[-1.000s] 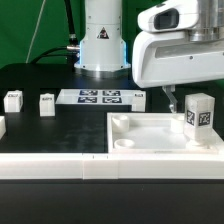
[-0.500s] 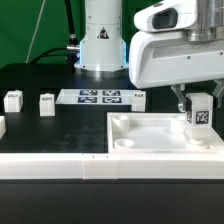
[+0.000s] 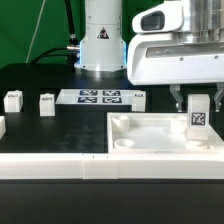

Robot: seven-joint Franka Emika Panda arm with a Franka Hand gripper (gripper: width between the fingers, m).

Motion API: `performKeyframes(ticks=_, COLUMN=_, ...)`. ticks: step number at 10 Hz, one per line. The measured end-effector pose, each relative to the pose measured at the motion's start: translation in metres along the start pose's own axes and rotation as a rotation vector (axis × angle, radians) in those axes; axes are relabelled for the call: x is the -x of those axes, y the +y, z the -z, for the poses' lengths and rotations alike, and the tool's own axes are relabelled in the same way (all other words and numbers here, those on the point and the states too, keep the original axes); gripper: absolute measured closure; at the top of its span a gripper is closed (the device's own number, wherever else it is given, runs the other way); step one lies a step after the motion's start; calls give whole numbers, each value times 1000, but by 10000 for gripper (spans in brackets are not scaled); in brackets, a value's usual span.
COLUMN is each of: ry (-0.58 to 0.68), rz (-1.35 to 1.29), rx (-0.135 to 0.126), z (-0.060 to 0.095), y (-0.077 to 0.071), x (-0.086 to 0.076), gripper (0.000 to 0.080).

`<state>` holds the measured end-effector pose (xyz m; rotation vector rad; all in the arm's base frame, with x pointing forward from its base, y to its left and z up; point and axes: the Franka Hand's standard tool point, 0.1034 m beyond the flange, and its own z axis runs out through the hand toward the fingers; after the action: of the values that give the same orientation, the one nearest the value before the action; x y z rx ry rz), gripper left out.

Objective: Assemble one leg

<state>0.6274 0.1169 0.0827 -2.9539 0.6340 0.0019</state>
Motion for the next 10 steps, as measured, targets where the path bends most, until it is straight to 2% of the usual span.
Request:
performKeyframes(ticks=3, ry=-6, rz=-386, rx=-16, z=-1, y=0, x=0, gripper=505)
performKeyframes(ticks=5, ry=-6, rz=-634, rx=-12, z=-1, y=-2, x=1, gripper=505)
performKeyframes(ticks=6, ry=-6, rz=-676, rx=-12, z=-1, y=-4, x=2, gripper=505)
performKeyframes(ticks=7, ry=-20, rz=-802, rx=-24, z=-1, y=-5, x=2, gripper=505)
performKeyframes(ticks=8, ry=-23, rz=-821, rx=-27, z=-1, y=-6, x=3, gripper=505)
performKeyframes(ticks=10, ry=-21, rz=-687, rx=-26, z=-1, y=-6, x=3, gripper=504)
